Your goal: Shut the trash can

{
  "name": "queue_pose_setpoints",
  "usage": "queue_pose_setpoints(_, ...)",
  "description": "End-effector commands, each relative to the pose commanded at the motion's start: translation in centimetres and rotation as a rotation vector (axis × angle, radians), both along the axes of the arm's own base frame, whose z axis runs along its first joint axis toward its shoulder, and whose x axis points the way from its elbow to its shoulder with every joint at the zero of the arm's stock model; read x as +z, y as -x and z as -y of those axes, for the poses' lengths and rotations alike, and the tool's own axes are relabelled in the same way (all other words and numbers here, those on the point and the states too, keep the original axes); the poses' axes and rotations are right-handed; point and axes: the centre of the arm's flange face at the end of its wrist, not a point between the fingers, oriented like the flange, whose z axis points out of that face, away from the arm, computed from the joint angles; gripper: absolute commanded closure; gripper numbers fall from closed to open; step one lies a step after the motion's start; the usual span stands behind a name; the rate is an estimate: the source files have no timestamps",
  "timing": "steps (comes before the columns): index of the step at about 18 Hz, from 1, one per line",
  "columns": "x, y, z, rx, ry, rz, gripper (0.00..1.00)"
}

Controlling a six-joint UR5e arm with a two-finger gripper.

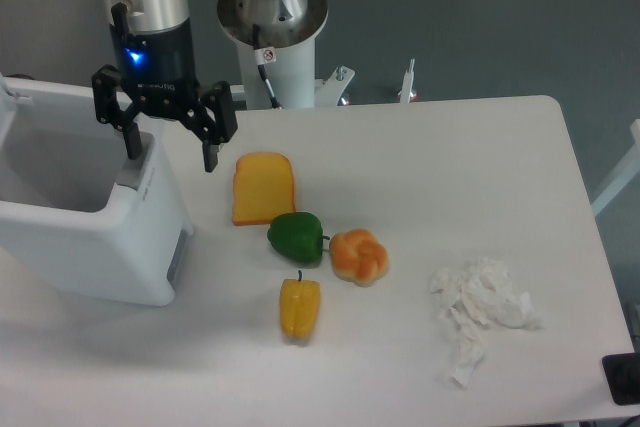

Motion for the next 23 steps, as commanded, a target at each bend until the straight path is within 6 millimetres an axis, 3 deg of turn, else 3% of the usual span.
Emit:
queue_pose_setpoints(4, 2.8, -1.4, 0.7, 0.041, -0.081, 0.043, 0.0)
queue_pose_setpoints(8, 7.8, -7.2, 2.9, -0.025, -0.243, 0.174, 0.0)
queue_pose_setpoints(10, 9.2, -9.9, 3.8, -0.053, -0.28, 0.217, 0.0)
queue_pose_setpoints(16, 9.6, -16.9, 3.2, -0.115, -0.282, 0.315, 0.0)
queue_pose_setpoints(23, 11.0, -18.2, 3.4, -0.11, -0.307, 0.345, 0.0)
